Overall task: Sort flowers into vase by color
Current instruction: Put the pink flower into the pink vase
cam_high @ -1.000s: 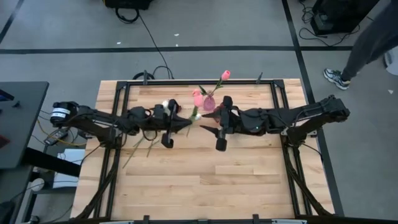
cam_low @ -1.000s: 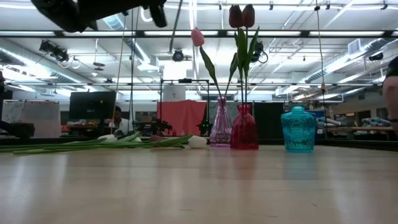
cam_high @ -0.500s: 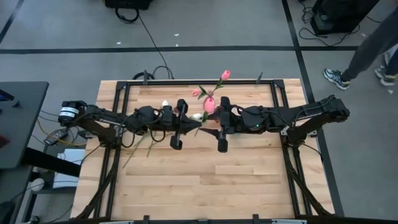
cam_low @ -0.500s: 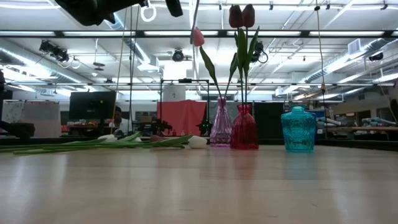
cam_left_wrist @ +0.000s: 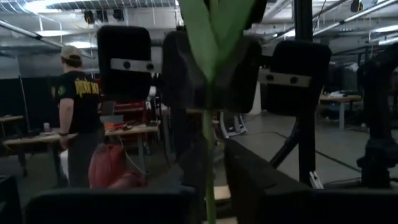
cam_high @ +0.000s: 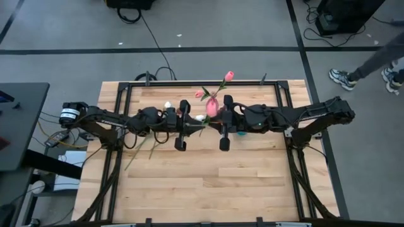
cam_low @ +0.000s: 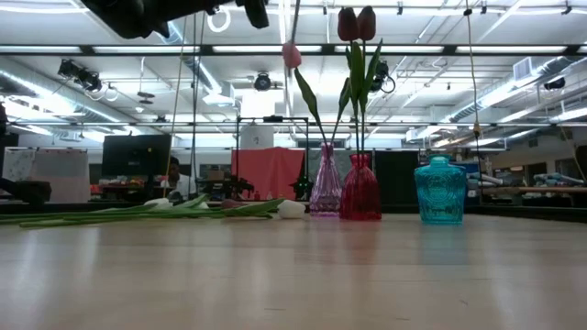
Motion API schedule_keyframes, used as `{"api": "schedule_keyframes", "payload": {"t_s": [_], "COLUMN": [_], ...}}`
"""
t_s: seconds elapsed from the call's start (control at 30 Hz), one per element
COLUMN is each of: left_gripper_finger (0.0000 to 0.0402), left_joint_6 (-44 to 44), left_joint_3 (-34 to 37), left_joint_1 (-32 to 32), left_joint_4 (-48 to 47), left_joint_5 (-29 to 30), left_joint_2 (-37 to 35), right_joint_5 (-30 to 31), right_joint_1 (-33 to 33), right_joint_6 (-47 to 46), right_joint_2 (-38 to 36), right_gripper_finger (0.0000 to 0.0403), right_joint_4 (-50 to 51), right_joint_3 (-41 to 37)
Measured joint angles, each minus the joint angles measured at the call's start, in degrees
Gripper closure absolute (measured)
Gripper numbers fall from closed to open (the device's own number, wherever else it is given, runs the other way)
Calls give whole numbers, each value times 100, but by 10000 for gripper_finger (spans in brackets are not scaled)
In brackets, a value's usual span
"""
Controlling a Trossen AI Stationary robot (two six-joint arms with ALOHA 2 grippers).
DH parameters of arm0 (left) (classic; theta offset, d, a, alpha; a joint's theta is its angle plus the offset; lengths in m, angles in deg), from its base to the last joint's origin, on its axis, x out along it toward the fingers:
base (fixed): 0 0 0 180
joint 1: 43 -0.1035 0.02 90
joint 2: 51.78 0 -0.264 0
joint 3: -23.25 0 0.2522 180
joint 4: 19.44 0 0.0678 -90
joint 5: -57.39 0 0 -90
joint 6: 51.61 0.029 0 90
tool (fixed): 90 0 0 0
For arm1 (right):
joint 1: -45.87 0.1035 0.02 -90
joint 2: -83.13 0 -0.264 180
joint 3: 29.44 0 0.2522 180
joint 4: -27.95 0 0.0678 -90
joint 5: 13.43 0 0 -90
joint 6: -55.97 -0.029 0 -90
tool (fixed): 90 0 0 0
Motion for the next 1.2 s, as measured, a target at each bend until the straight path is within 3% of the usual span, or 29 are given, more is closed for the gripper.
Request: {"api": "schedule_keyframes", "payload": {"t_s": [0.13, 0.23, 0.43, 0.63, 1.2], "left_gripper_finger": [286, 266, 262, 261, 261], "left_joint_6": [-8, 14, -171, -544, -804], "left_joint_3": [91, 551, 1744, 2500, 2780], "left_joint_1": [0, 21, 85, 87, 85], "left_joint_4": [-621, -764, 349, 758, 775], "left_joint_5": [20, 11, 455, 734, 754], "left_joint_2": [-209, -390, -743, -830, -815], "right_joint_5": [221, 305, 429, 456, -568], "right_joint_1": [-102, -285, -687, -1220, -2650], "right_joint_6": [11, 5, 108, 309, 271], "right_joint_2": [-1, -24, -29, -37, 271], "right_gripper_finger": [372, 387, 385, 378, 380], "right_joint_4": [161, 470, 727, 775, 859], "right_joint_3": [-2, 94, 250, 378, 446]}}
